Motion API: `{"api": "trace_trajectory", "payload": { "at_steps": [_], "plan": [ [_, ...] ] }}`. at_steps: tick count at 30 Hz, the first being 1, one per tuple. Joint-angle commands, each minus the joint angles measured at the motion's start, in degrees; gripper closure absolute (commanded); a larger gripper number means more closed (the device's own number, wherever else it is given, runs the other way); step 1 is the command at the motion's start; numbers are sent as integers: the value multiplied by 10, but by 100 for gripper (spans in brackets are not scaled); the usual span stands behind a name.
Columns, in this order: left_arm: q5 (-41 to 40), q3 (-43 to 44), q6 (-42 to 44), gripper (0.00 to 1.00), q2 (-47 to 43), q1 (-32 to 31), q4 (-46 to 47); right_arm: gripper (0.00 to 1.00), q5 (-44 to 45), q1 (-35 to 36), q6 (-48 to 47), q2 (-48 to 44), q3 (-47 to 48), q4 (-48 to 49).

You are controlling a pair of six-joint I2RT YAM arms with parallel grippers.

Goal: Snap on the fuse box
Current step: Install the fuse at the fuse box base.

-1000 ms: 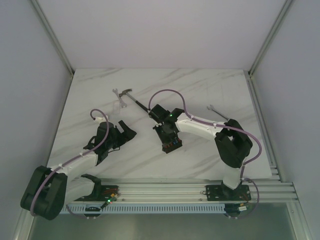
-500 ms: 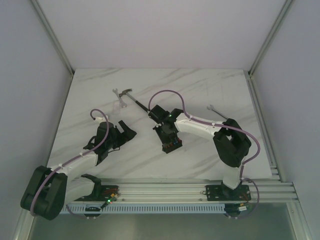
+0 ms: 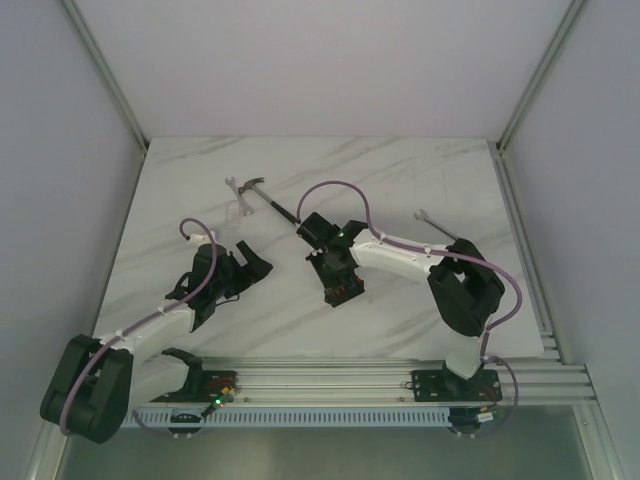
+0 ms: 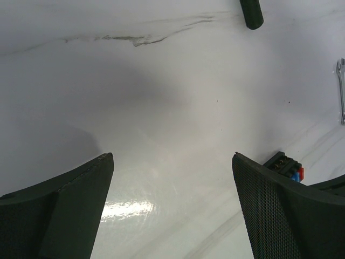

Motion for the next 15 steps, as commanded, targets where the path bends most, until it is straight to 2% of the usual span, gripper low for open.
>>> {"api": "trace_trajectory", "payload": {
  "at_steps": [1,15],
  "plan": [
    [0,13,7,0,-14,3,-13,100,53,3,-5,58,-72,-3],
    [-15,6,6,0,-52,3,-32,100,104,26,-6,112,-109,13]
  ]
}}
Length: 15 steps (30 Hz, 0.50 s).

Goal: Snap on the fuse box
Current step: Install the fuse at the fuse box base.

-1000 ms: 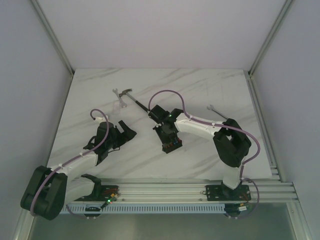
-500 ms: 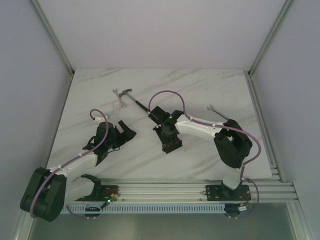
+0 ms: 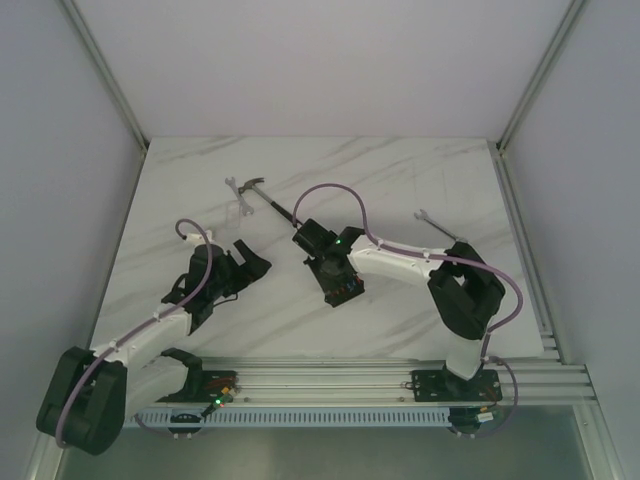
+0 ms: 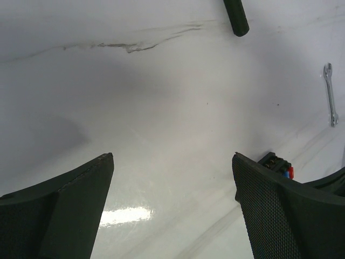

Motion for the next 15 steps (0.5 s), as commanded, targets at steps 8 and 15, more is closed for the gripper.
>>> {"api": "trace_trajectory", "payload": {
  "at_steps": [8,15],
  "plan": [
    [-19,-3,5,0,-54,3,-33,100,61,9,-2,88,-80,-2],
    [-12,-3,4,0,-69,3,-38,84,42,10,6,21,-13,-12]
  ]
}}
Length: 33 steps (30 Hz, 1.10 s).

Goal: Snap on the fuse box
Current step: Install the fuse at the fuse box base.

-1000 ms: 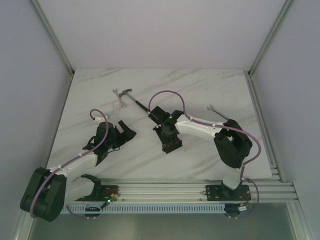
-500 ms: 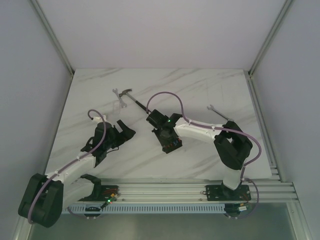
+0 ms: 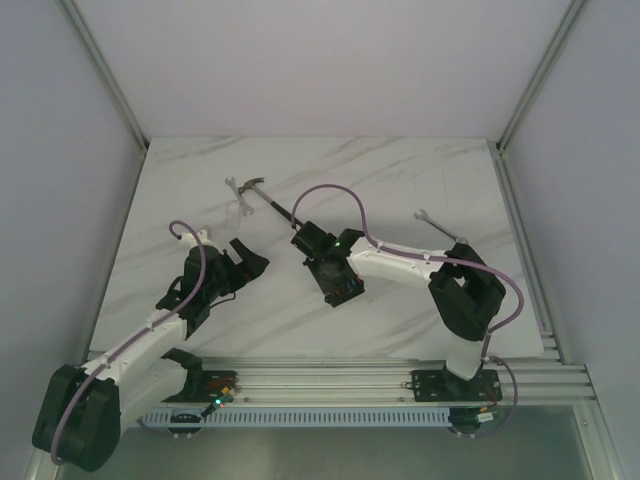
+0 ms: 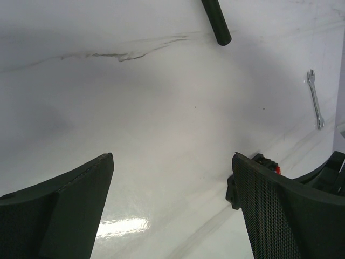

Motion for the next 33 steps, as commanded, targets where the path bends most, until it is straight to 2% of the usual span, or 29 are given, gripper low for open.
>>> {"api": "trace_trajectory", "payload": {
  "at_steps": [1,8,14,29,33],
  "plan": [
    [-2,-3,3,0,-15,3,-14,82,17,-3,4,24,-2,-18],
    [1,-4,4,0,-25,3,-17,72,14,-3,7,3,46,-44],
    [4,-4,6,0,-26,3,-19,71,14,-3,20,0,57,-67],
    [26,3,12,0,-9,3,-19,80,2,-3,37,30,69,-84],
    [26,3,12,0,-7,3,-18,88,1,-3,38,35,71,-86]
  ]
}}
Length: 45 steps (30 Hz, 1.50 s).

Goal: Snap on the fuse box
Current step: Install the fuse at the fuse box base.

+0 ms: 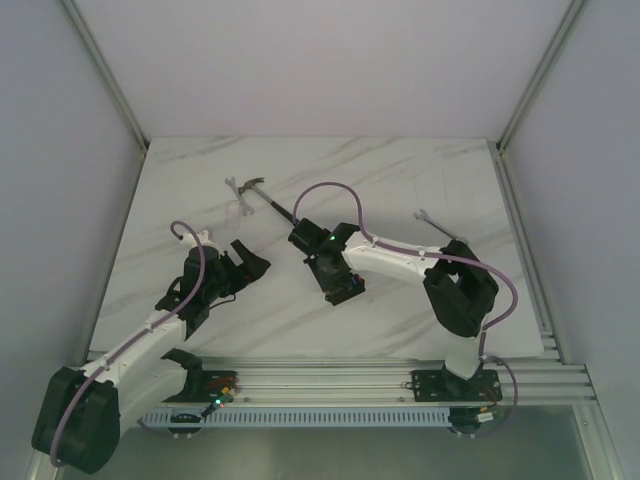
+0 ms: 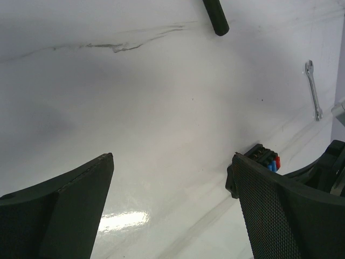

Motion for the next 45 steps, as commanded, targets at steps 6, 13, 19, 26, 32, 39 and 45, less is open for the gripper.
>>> {"api": "trace_trajectory", "payload": {
  "at_steps": [6,13,19,26,32,39,45],
  "plan": [
    [8,3,11,0,4,3,-6,100,3,-5,6,31,7,-21],
    [8,0,10,0,2,3,-7,100,2,-18,-7,65,-32,-5],
    [7,-1,9,0,3,3,-7,100,3,-18,-12,111,-41,10],
    [9,-1,5,0,4,3,-8,100,-12,-13,-16,153,-21,19],
    [8,-3,4,0,3,3,-9,100,-7,-12,-4,193,-35,26],
    [8,-3,5,0,-2,3,-10,96,-7,-9,-4,117,-11,24],
    [9,-1,5,0,-2,3,-10,79,-8,-9,1,42,40,-2]
  ]
}}
